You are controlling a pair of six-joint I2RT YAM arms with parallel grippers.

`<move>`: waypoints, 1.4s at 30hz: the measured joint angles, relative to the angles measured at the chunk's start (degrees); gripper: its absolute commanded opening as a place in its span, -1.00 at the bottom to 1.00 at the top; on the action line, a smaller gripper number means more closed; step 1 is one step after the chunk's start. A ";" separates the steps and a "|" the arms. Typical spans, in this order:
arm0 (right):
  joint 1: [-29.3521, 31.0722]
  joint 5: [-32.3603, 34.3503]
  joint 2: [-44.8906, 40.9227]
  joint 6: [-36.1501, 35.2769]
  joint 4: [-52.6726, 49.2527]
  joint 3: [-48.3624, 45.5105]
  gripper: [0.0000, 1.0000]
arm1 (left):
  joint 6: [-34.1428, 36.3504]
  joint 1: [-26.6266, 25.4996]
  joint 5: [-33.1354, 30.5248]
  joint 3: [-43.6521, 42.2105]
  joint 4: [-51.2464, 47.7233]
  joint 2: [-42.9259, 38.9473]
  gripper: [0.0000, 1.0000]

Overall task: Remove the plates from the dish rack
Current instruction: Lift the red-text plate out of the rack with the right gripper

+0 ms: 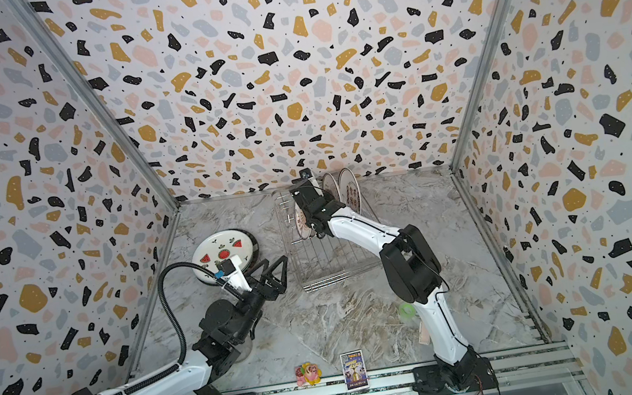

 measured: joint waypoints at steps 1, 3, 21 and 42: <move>0.22 0.44 -0.37 -0.28 -0.20 -0.02 -0.85 | -0.02 0.00 0.00 -0.20 -0.04 -0.09 1.00; 0.57 1.51 -1.46 -0.92 -0.28 -0.15 -0.87 | -0.07 0.00 0.00 -0.42 -0.04 -0.48 1.00; 2.21 5.33 -20.37 -3.78 4.09 -15.39 -0.91 | -0.63 0.00 -0.22 -0.50 -1.36 -3.26 0.99; -6.95 -22.91 -60.63 7.43 14.53 -52.04 -0.94 | -0.09 0.00 6.86 0.37 -5.90 -5.75 0.99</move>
